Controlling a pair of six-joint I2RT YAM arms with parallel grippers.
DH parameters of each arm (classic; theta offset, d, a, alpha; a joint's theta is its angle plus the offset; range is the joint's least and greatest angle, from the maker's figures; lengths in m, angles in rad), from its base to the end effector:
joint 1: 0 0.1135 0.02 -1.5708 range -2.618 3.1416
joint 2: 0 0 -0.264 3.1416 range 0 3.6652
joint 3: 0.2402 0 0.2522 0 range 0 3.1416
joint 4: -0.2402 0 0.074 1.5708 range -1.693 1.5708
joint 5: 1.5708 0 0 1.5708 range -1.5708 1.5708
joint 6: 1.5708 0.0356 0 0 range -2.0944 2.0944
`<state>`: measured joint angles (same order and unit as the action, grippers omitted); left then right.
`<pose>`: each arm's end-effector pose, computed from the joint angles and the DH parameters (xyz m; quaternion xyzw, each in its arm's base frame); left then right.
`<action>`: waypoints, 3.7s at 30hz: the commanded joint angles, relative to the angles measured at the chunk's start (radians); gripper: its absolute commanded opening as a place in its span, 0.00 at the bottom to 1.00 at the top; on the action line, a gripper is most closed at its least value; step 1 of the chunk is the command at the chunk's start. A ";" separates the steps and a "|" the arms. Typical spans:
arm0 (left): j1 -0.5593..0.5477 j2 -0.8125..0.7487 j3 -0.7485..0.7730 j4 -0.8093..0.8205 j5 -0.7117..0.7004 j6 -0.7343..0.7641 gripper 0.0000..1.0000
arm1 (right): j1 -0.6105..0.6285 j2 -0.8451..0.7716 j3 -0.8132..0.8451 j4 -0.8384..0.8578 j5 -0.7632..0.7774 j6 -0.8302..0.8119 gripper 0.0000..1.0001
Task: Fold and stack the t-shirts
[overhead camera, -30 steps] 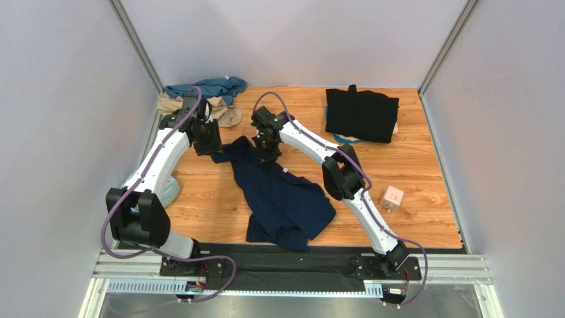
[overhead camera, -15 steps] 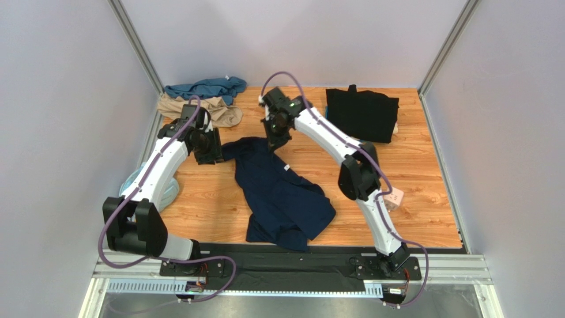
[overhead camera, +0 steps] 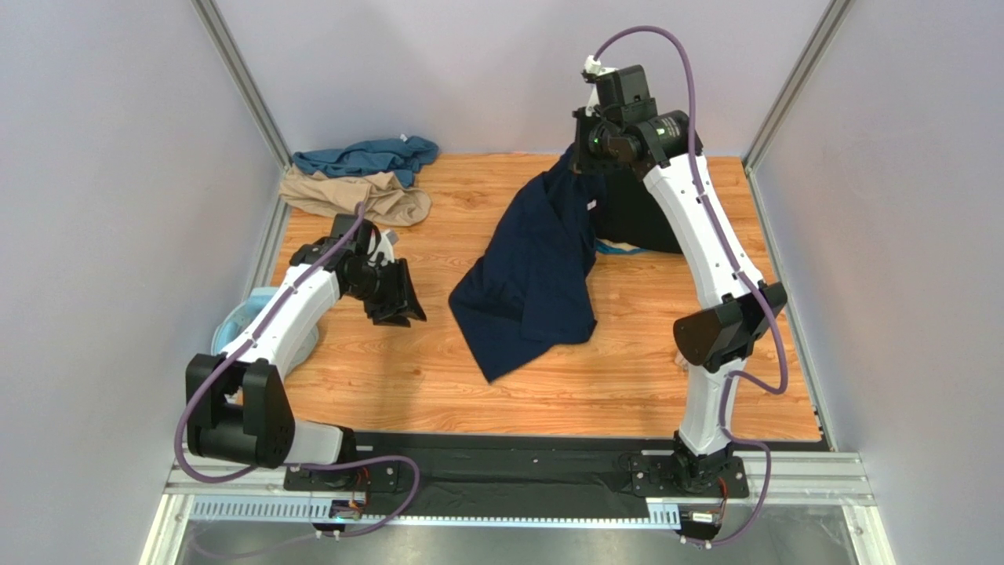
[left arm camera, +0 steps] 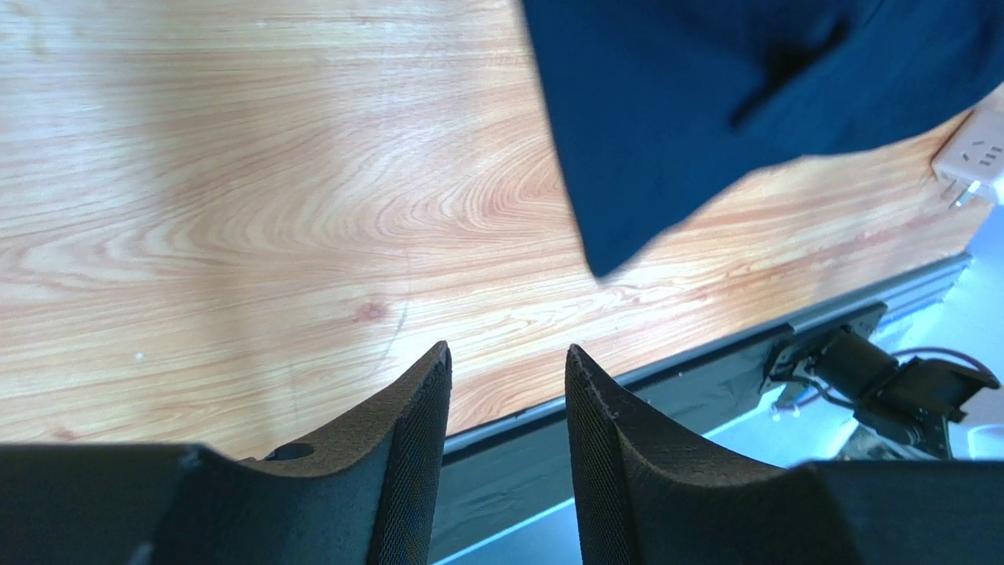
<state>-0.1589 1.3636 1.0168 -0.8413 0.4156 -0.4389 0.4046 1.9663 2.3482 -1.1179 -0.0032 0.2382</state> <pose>0.2508 -0.0547 0.2462 -0.0952 0.9567 -0.2484 0.1182 0.3749 0.1607 0.4305 -0.0766 0.9109 0.1294 0.3842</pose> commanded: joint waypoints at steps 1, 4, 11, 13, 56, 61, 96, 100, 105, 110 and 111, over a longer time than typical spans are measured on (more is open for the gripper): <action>-0.034 0.066 0.009 0.056 0.066 0.011 0.48 | 0.005 -0.059 -0.091 -0.026 0.035 -0.048 0.00; -0.062 0.130 0.043 0.103 0.058 -0.006 0.48 | 0.005 -0.083 -0.161 -0.045 0.020 -0.040 0.00; -0.090 0.326 0.212 0.153 0.065 -0.040 0.48 | 0.005 -0.156 -0.231 -0.059 -0.081 -0.013 0.00; -0.102 0.371 0.272 0.160 0.066 -0.040 0.48 | 0.005 -0.175 -0.247 -0.042 -0.073 -0.011 0.00; -0.369 0.793 0.390 0.005 -0.171 0.022 0.47 | -0.046 -0.142 -0.340 -0.026 -0.149 -0.008 0.00; -0.369 0.831 0.399 -0.025 -0.207 0.037 0.00 | -0.059 -0.149 -0.368 -0.011 -0.158 0.000 0.00; 0.019 0.026 0.913 -0.222 -0.752 -0.003 0.00 | -0.309 -0.563 -0.205 0.270 -0.095 0.127 0.00; 0.019 -0.030 0.956 -0.226 -0.744 -0.021 0.00 | -0.309 -0.627 -0.248 0.314 -0.155 0.150 0.00; 0.019 -0.098 0.941 -0.245 -0.747 -0.011 0.00 | -0.309 -0.731 -0.296 0.362 -0.202 0.173 0.00; 0.019 -0.110 0.772 -0.240 -0.732 -0.014 0.00 | -0.309 -0.780 -0.477 0.296 -0.290 0.260 0.00; 0.019 -0.098 0.703 -0.223 -0.707 -0.012 0.00 | -0.309 -0.794 -0.531 0.296 -0.314 0.283 0.00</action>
<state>-0.1432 1.2209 1.8694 -1.0657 -0.3122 -0.4454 0.0990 1.2259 1.9854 -0.8528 -0.2230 0.4221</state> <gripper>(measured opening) 0.006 0.018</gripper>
